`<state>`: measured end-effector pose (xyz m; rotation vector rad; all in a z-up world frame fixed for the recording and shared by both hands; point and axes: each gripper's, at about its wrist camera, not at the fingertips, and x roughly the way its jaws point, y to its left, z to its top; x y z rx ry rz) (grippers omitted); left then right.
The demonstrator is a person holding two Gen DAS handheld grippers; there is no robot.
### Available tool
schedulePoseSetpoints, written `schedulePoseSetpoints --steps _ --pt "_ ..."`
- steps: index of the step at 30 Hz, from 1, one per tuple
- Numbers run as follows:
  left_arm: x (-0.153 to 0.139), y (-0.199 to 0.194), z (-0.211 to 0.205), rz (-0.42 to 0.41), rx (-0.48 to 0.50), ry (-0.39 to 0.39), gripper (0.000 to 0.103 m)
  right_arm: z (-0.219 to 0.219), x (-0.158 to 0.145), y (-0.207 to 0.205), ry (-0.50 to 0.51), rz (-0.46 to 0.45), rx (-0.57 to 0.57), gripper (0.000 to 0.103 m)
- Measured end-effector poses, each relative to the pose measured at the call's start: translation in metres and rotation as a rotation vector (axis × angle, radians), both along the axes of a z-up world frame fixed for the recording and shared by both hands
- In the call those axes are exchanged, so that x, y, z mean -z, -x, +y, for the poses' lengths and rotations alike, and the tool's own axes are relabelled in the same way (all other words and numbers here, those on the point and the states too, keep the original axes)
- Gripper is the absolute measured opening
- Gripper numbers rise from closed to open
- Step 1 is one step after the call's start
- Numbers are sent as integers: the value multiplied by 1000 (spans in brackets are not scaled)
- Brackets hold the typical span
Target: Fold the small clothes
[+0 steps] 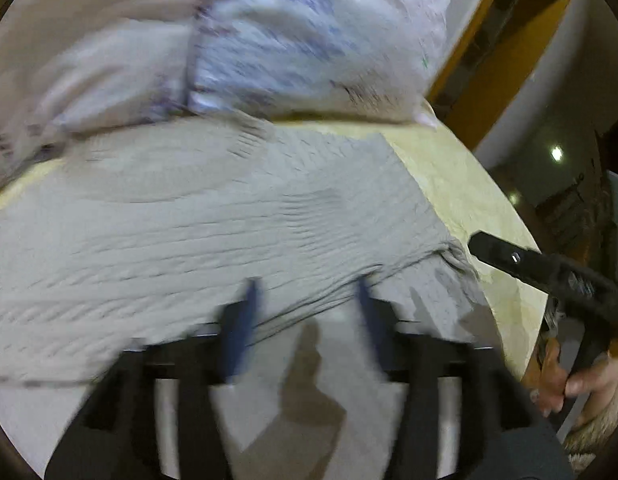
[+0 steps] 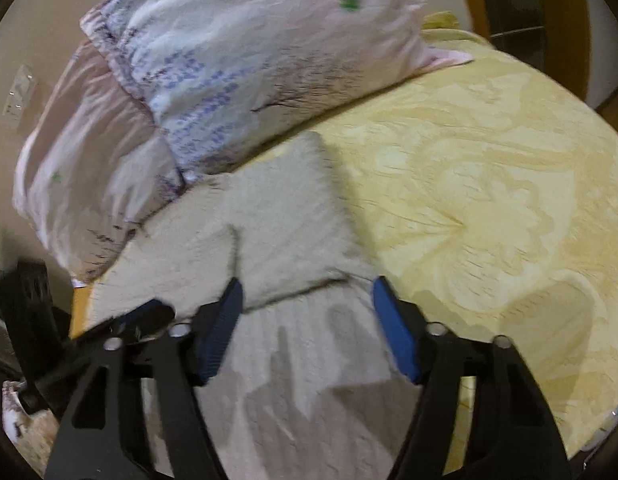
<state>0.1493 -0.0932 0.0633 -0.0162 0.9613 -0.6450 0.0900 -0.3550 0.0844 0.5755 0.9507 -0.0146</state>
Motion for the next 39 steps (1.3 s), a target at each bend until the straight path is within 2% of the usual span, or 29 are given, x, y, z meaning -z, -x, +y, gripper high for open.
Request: schedulePoseSetpoints --steps 3,6,10,11,14,16,18,19,20,24,26,28,30,33,35,39 --pt "-11 10 51 -51 -122 -22 69 14 0 -22 -93 5 -77 52" --pt "-11 18 113 -56 -292 -79 69 29 13 -47 -153 78 -122 49" --pt "5 29 180 -15 -490 -180 69 37 33 -66 -200 164 -121 45" --pt "10 31 194 5 -532 -201 69 40 36 -68 -201 178 -126 41" --pt "22 36 217 60 -602 -245 69 49 40 -70 -208 188 -158 31" --pt "32 38 224 99 -615 -237 69 52 43 -72 -228 196 -169 27" --pt "38 40 225 126 -613 -221 69 55 45 -74 -235 199 -174 18" --pt "41 40 225 135 -611 -218 69 59 45 -77 -226 197 -182 11" --pt "43 40 225 135 -610 -224 69 61 42 -79 -208 187 -187 9" --pt "44 43 219 129 -602 -228 71 66 -3 -88 -80 19 -211 8" --pt "44 42 219 131 -600 -225 71 62 -30 -89 -33 -80 -189 8" --pt "44 43 220 130 -599 -221 71 52 -43 -88 2 -129 -149 8" --pt "44 43 221 129 -599 -217 71 42 -34 -90 22 -93 -119 8" --pt "44 44 220 126 -594 -220 71 32 13 -91 25 91 -83 8" --pt "44 44 219 127 -589 -221 71 32 20 -87 19 103 -74 8" --pt "43 45 221 130 -579 -211 72 36 17 -89 57 86 -78 8"
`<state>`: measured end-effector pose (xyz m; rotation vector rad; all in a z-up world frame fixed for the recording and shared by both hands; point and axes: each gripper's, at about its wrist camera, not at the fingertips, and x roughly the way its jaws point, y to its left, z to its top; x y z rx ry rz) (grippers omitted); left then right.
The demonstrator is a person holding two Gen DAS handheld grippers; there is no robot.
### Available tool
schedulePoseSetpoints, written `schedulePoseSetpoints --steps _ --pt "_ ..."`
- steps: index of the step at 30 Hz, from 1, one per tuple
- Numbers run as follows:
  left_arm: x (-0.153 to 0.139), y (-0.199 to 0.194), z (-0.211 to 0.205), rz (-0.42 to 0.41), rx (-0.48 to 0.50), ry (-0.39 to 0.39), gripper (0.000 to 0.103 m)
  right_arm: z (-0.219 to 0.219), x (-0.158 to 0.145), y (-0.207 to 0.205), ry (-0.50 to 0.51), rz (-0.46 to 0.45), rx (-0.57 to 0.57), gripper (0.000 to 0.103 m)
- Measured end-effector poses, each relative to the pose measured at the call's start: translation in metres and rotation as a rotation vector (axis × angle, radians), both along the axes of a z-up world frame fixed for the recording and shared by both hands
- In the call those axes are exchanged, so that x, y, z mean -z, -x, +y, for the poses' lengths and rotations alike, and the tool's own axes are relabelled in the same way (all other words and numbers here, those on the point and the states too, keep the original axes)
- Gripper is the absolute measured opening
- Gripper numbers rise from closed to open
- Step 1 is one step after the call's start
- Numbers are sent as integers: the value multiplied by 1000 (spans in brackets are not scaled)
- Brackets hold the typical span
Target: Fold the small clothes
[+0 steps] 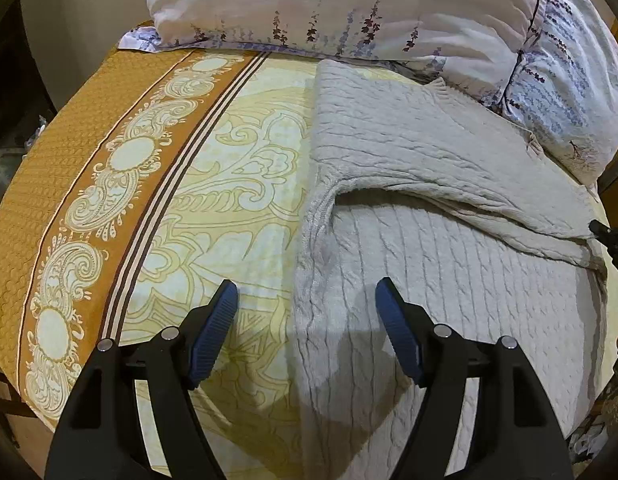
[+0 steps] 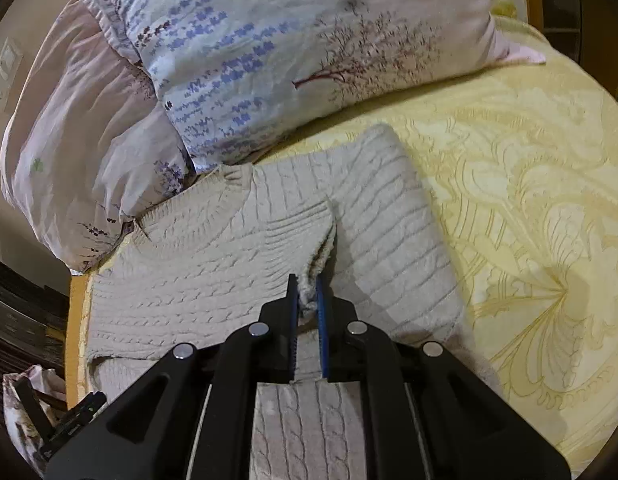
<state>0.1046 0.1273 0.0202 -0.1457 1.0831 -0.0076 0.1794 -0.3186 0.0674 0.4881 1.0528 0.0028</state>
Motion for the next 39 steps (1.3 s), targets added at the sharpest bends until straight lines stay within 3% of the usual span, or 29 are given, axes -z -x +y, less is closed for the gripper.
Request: schedulePoseSetpoints --steps 3,6,8,11,24,27,29,39 --pt "0 1 1 -2 9 6 72 4 9 -5 46 54 -42 10" --pt "-3 8 6 -8 13 74 72 0 4 3 19 36 -47 27" --pt "-5 14 9 -18 21 115 72 -8 -5 15 -24 -5 -57 54" --pt "-7 28 13 -18 41 177 72 -24 -12 32 -84 -28 -79 58" --pt "1 76 27 34 38 412 66 -102 22 133 -316 153 -45 58" --pt "1 88 26 36 46 455 64 -95 34 148 -394 199 -69 50" --pt "5 94 24 64 51 519 56 -88 39 157 -462 213 -101 46" --pt "9 127 13 137 64 662 55 -57 41 179 -604 297 -301 38"
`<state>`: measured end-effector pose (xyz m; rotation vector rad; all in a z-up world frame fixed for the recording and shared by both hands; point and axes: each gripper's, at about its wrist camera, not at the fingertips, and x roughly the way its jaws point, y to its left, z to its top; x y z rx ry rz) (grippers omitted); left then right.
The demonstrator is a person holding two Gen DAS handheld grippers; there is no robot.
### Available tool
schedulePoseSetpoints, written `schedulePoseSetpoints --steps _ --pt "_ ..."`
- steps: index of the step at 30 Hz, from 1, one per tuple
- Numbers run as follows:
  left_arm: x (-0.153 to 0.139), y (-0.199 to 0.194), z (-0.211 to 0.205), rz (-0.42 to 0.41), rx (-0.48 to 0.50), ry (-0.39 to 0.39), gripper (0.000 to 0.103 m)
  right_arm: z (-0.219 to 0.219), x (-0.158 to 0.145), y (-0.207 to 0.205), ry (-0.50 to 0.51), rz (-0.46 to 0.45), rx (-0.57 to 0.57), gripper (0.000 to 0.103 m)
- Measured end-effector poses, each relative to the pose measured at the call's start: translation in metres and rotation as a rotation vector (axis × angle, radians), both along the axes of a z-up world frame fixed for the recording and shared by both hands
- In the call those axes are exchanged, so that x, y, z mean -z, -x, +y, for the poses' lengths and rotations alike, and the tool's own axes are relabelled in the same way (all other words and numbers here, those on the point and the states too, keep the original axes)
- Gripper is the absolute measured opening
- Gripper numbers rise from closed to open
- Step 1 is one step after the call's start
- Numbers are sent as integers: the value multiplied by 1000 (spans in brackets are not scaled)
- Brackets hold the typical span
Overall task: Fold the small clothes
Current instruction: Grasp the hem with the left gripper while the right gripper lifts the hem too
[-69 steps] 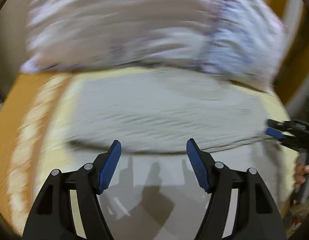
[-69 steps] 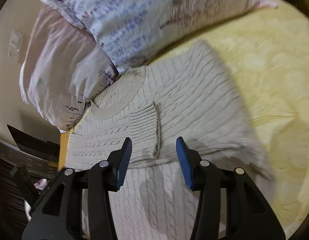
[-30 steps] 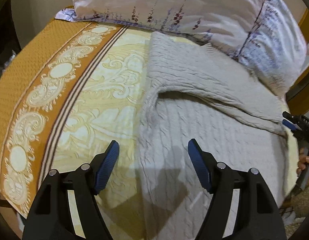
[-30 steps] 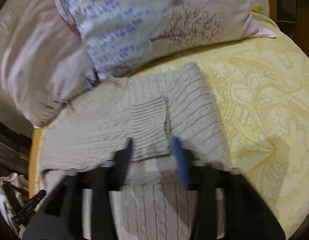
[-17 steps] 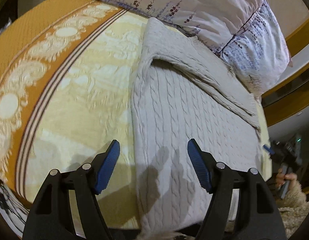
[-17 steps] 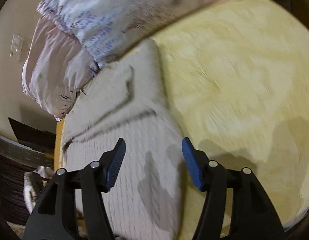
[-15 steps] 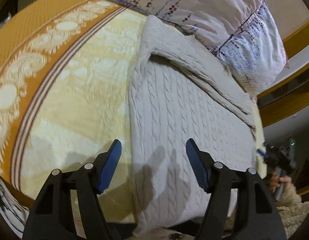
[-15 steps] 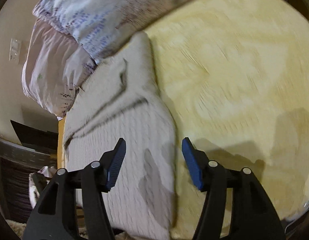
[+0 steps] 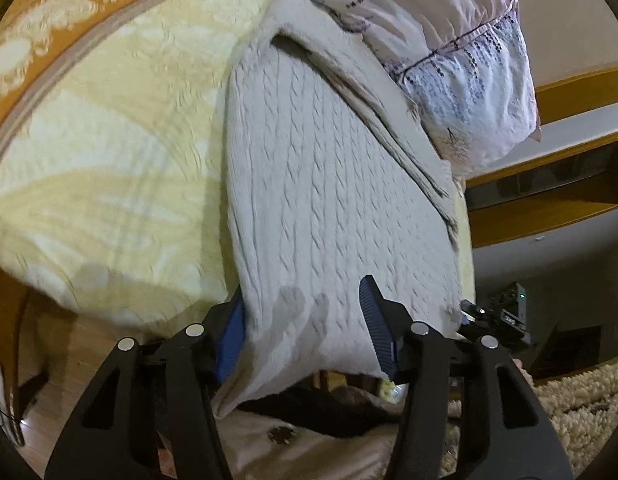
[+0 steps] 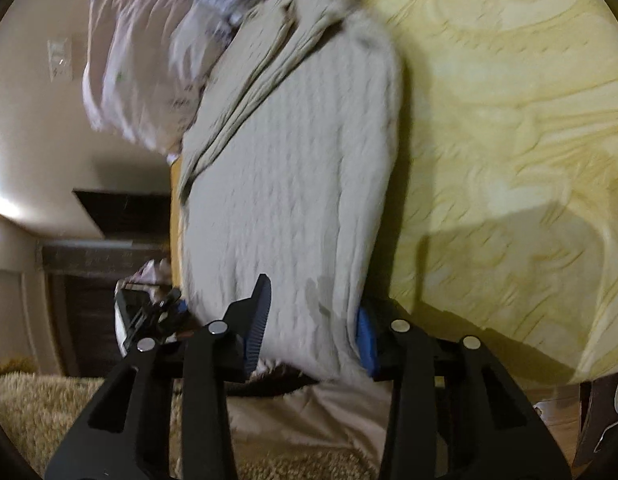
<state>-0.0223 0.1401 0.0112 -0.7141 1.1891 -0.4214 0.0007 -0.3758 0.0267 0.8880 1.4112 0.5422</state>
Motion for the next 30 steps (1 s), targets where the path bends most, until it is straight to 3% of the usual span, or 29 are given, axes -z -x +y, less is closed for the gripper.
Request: schedulePoseSetpoints --steps 4,9,14,16,17,19,23,30 --pt "6 10 -10 47 75 64 55 10 -2 7 -18 34 -94 37" --pt "10 10 -15 77 121 83 55 16 3 16 5 88 -147 37" --pt "12 10 -28 119 203 67 53 36 7 26 41 127 -284 35" --pt "12 8 -31 119 213 72 50 38 10 29 39 122 -274 25" --pt "12 7 -32 120 211 80 45 42 9 26 36 114 -270 14" --pt "13 5 -32 120 207 98 37 47 3 26 28 75 -278 9" --pt "6 2 -31 101 222 123 24 46 -15 20 7 -16 -268 8" --pt "-15 -14 -19 -10 184 166 15 31 -47 0 60 -191 -196 7"
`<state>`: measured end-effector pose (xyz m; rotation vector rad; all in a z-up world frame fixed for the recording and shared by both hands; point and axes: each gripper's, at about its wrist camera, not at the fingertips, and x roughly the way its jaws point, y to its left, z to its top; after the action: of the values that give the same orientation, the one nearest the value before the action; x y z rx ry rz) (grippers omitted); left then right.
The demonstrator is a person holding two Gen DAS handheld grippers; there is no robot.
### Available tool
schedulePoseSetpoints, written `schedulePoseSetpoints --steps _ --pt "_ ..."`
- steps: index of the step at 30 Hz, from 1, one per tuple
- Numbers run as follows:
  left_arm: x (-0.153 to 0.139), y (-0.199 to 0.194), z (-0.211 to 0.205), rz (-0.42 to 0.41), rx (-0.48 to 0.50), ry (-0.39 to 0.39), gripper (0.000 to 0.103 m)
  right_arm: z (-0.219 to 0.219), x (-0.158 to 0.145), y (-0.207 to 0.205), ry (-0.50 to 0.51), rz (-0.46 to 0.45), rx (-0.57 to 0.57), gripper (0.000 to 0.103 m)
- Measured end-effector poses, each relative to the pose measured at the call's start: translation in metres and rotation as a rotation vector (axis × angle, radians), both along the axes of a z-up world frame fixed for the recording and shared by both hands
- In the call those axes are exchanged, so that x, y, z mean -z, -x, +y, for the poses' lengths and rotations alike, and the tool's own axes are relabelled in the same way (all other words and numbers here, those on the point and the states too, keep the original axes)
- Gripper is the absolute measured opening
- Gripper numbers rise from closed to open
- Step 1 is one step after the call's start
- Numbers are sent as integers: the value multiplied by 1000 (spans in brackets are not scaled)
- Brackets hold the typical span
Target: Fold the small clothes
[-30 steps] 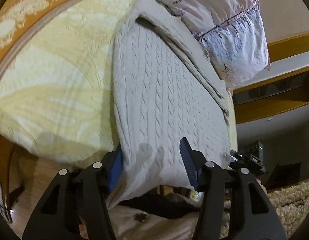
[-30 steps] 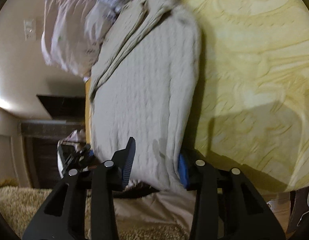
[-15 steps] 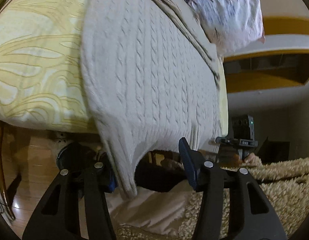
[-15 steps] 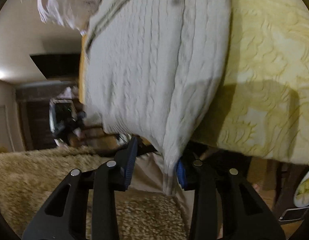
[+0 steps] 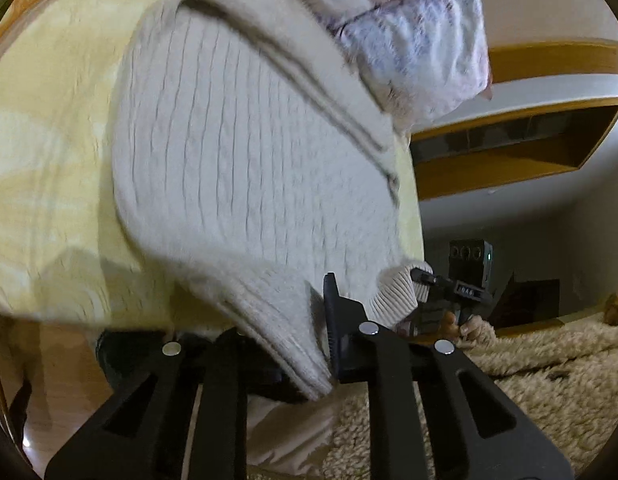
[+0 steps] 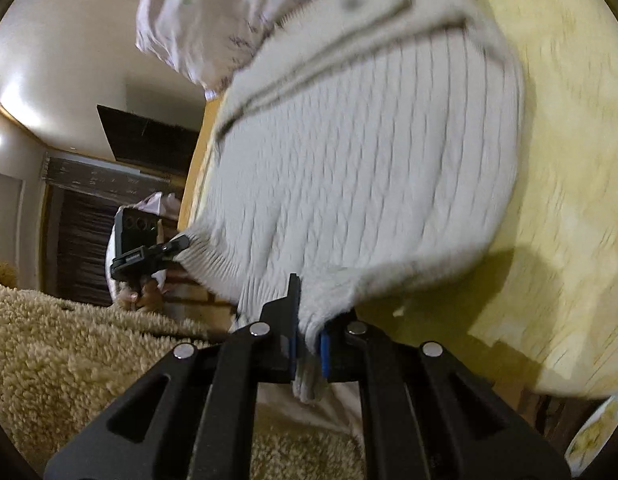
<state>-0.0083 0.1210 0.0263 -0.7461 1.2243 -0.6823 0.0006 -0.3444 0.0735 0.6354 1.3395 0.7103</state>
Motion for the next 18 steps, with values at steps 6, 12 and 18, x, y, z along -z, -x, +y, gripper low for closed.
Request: schedulePoseSetpoints --steps 6,12,18 --pt "-12 -17 29 -88 -134 38 9 -25 -23 -19 75 -163 109 7" --pt "-27 -47 35 -176 -229 48 8 -27 -51 -42 171 -322 211 7" --pt "-44 -82 36 -242 -284 73 8 -18 -70 -68 159 -427 280 6"
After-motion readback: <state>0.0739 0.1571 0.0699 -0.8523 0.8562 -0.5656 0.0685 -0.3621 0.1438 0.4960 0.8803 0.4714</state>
